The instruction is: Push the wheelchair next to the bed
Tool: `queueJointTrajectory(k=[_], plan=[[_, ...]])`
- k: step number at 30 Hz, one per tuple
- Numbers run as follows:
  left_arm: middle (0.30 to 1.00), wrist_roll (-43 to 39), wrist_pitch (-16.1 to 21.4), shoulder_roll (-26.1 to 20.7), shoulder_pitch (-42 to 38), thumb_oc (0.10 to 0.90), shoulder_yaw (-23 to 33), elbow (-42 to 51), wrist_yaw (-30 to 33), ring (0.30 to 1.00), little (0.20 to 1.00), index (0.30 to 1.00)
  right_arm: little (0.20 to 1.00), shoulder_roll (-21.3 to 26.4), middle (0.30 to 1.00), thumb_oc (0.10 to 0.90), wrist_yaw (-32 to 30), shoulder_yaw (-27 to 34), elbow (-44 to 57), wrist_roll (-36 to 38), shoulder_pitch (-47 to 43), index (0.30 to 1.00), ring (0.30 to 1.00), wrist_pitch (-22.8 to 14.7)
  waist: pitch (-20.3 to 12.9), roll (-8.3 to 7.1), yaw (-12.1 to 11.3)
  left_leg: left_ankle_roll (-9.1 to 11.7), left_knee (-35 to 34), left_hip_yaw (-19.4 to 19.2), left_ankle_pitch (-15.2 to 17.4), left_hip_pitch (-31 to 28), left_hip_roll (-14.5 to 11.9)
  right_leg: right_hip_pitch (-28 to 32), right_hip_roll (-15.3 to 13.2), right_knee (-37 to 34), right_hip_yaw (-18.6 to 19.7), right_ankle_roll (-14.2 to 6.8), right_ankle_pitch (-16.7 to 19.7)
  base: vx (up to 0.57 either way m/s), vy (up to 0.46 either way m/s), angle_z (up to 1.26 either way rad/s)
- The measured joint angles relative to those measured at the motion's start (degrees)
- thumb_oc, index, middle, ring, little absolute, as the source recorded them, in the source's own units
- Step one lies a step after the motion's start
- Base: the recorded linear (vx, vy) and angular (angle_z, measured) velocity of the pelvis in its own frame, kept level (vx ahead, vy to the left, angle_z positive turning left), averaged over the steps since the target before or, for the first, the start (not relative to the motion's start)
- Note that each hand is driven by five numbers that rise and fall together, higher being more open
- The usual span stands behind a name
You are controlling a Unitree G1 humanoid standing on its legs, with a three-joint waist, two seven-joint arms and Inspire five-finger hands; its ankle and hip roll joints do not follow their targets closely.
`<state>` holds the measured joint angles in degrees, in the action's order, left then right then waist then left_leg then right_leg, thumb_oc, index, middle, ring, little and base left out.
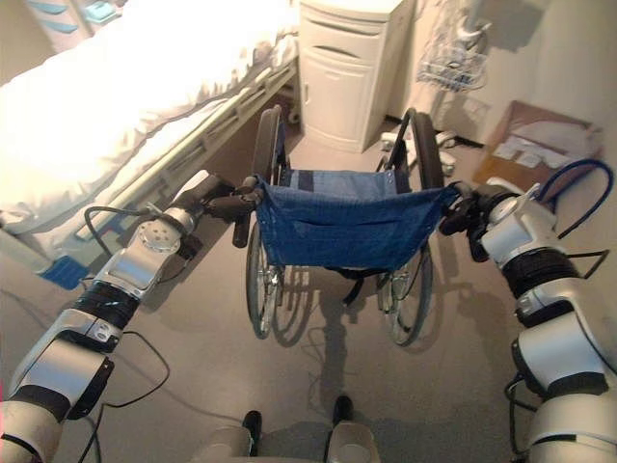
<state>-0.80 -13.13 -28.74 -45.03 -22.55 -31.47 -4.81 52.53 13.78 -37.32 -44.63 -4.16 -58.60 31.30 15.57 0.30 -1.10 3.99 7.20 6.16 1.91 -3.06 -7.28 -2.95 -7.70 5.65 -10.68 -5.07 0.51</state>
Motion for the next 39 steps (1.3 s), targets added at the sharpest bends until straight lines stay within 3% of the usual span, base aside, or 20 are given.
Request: queueJointTrajectory(k=[3,8,12,15,17,19,21,24,27,29,31,33,36,38,39], plan=[[0.3,-0.09,0.0,1.54,-0.53,0.4,-0.15,-0.2,1.21,0.3,0.3,0.3,0.3,0.91,0.3,0.4,-1.42,-0.65,-0.66,0.0,-0.84,0.3,0.3,-0.04,-0.34,1.11,0.18,2.51,-2.28,-0.11,-1.64,-0.24,-0.62,0.1,0.51,-0.33,-1.11,-0.05,-0.23,0.15,-0.138,0.19],[0.3,-0.14,-0.73,1.17,-0.32,0.4,-0.08,-0.88,2.82,0.3,0.3,0.3,0.3,-0.6,0.3,0.4,-1.32,-1.37,-0.66,0.17,-0.79,0.3,0.3,-0.05,-0.41,1.23,1.03,4.17,-3.65,-0.16,-2.77,-1.98,-1.86,1.75,1.73,-0.72,-1.29,0.38,-0.93,0.17,-0.165,0.07],[0.3,0.05,-1.45,1.86,-0.21,0.4,-0.03,-2.56,2.96,0.3,0.3,0.3,0.3,-1.44,0.3,0.4,-1.2,-1.46,-0.67,0.04,-0.53,0.3,0.3,-0.05,-0.7,1.5,3.67,5.31,-3.42,-1.91,-5.29,-0.77,-2.15,3.05,1.76,-1.0,-4.04,1.1,-1.64,0.09,-0.139,0.41],[0.3,0.08,-1.41,2.8,-0.36,0.4,-0.03,-3.35,3.46,0.3,0.3,0.3,0.3,-1.39,0.3,0.4,-1.18,-1.39,-0.72,-0.13,-0.26,0.3,0.3,-0.05,-1.34,1.02,5.55,5.36,-7.38,-5.12,-12.96,0.1,-1.83,2.54,1.7,-0.61,-5.89,2.24,-3.09,0.14,-0.162,0.66],[0.3,0.19,-1.42,3.25,0.11,0.4,-0.13,-4.08,3.46,0.3,0.3,0.3,0.3,-1.7,0.3,0.4,-1.18,-1.41,-1.29,-0.6,0.32,0.3,0.3,-0.05,-1.81,0.61,5.1,5.48,-5.27,-5.53,-15.4,1.83,-1.84,2.6,1.59,-0.48,-6.21,3.32,-3.78,0.28,-0.231,0.35],[0.3,0.18,-1.43,3.17,1.93,0.4,-1.07,-3.94,3.39,0.3,0.3,0.3,0.3,-3.16,0.3,0.4,-1.31,-1.8,-2.51,-2.28,1.07,0.3,0.3,-0.53,-2.63,0.09,3.27,5.61,-0.12,-4.55,-14.14,4.42,-1.34,3.12,1.91,-0.68,-6.12,4.17,-4.23,0.23,-0.162,-0.15],[0.3,0.1,-1.62,2.99,5.21,0.4,-2.47,-2.18,2.54,0.3,0.3,0.3,0.3,-3.1,0.3,0.4,-1.41,-3.24,-2.99,-2.73,2.56,0.3,0.3,-1.27,-3.08,-0.29,0.75,3.68,5.61,-3.99,-10.1,7.75,4.1,5.6,2.16,-2.3,-5.29,5.03,-4.2,0.31,-0.177,-0.23],[0.3,-0.2,-1.14,2.25,7.64,0.4,-3.13,0.41,1.56,0.3,0.3,0.3,0.3,-2.56,0.3,0.4,-1.75,-3.68,-3.0,-2.68,4.21,0.3,0.3,-1.87,-3.16,0.1,-2.88,3.11,3.3,-8.13,-9.7,12.7,9.07,6.51,3.87,-2.61,-5.25,6.24,-4.8,0.36,-0.076,-0.38],[0.3,-2.05,0.25,-0.82,9.92,0.4,-3.43,2.5,-0.72,0.3,0.3,0.3,0.3,-2.9,0.3,0.4,-1.59,-3.76,-3.28,-2.61,5.43,0.3,0.3,-3.96,-3.61,3.58,-8.26,3.14,-2.71,-11.89,-10.0,16.38,9.21,9.36,8.67,-3.75,-6.56,8.14,-4.53,0.37,0.041,-0.94],[0.3,-2.37,0.74,-3.56,11.69,0.4,-3.07,3.86,-2.31,0.3,0.3,0.3,0.3,-4.6,0.3,0.4,-1.09,-3.97,-3.38,-2.64,5.51,0.3,0.3,-5.25,-3.85,4.34,-10.23,2.81,-0.34,-17.42,-9.87,18.17,8.99,11.07,10.08,-4.45,-7.73,8.49,-4.4,0.33,0.135,-1.03],[0.3,-2.43,0.87,-5.85,11.65,0.4,-2.9,3.61,-2.89,0.3,0.3,0.3,0.3,-6.24,0.3,0.4,-1.14,-3.94,-3.46,-2.64,5.42,0.3,0.3,-5.34,-3.9,3.36,-10.54,1.13,3.75,-21.66,-8.78,18.18,9.08,12.05,9.93,-4.63,-8.42,8.42,-5.17,0.31,0.077,-0.37],[0.3,-4.29,1.15,-7.03,9.59,0.4,-2.83,0.84,-3.69,0.3,0.3,0.3,0.3,-8.62,0.3,0.4,-1.23,-3.48,-5.32,-2.49,5.28,0.3,0.3,-5.37,-4.31,1.35,-9.84,-3.35,4.66,-20.81,-5.74,15.6,9.8,12.45,9.88,-2.39,-10.58,7.9,-8.25,0.37,0.059,0.24],[0.3,-4.24,1.6,-6.8,5.97,0.4,-2.86,-1.2,-4.04,0.3,0.3,0.3,0.3,-9.8,0.3,0.4,-1.23,-1.54,-7.57,-2.03,5.4,0.3,0.3,-5.38,-4.49,-1.08,-9.18,-4.7,4.19,-20.59,-4.81,14.44,9.81,11.19,9.64,1.67,-12.15,6.41,-12.3,0.3,0.064,0.41],[0.3,-4.23,1.77,-6.52,5.21,0.4,-2.68,-1.3,-3.71,0.3,0.3,0.3,0.3,-9.97,0.3,0.4,-1.25,-0.75,-7.99,-2.02,5.75,0.3,0.3,-5.39,-4.89,-1.31,-9.04,-5.59,1.87,-20.04,-4.25,12.73,9.95,10.58,9.7,5.86,-12.44,4.77,-15.04,0.31,0.033,0.14],[0.3,-4.17,2.28,-4.9,4.59,0.4,-2.66,-3.1,-3.53,0.3,0.3,0.3,0.3,-9.81,0.3,0.4,-1.42,0.55,-8.0,-2.07,6.84,0.3,0.3,-5.49,-5.18,-0.62,-8.86,-9.69,0.54,-17.0,-6.39,11.3,10.85,9.3,9.68,12.31,-9.6,1.97,-16.74,0.27,-0.007,0.19]])
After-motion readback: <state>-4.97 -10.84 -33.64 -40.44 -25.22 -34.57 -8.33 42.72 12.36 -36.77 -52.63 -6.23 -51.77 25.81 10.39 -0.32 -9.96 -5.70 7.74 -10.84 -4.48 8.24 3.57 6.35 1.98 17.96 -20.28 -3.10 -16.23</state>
